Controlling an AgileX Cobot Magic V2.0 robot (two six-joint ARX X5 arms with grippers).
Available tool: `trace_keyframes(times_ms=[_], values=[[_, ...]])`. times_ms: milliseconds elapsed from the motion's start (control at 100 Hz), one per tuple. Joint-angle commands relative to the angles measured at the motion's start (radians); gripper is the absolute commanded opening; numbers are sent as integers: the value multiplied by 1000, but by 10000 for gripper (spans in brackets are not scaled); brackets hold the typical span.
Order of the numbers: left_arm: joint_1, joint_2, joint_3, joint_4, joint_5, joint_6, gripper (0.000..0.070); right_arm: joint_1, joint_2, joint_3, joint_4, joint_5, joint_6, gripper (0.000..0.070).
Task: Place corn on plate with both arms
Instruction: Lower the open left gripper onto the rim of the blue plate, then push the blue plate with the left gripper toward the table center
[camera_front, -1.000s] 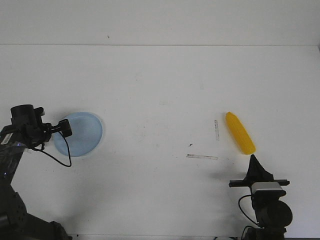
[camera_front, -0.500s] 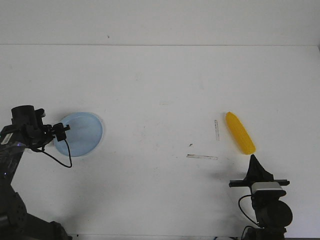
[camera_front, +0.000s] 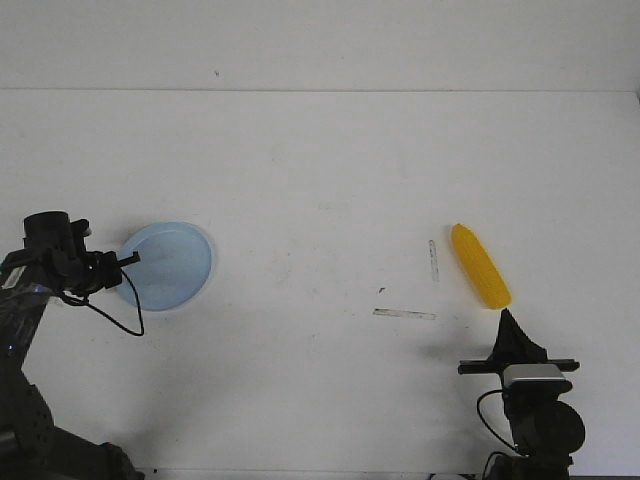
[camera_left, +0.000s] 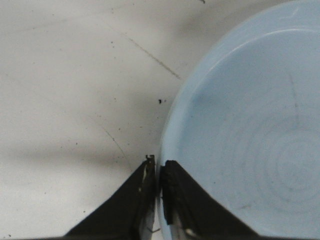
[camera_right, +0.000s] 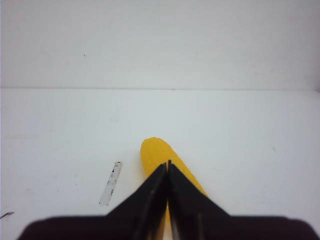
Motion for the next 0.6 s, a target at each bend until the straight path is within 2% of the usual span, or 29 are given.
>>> trace_keyframes(times_ms=[0,110,360,590], values=[[5,19,16,-2,-6,-3,0,-1,-2,-1,17,0,11,1],[5,-4,16,3,61,-11,0,-1,-2,-1,21,0,11,1],[-18,-103,35,6,189,-90,0,-1,-2,-1,20,0,11,1],[-135,-217,57,-4,310,-112,0,-1,-2,-1,20,0,11,1]])
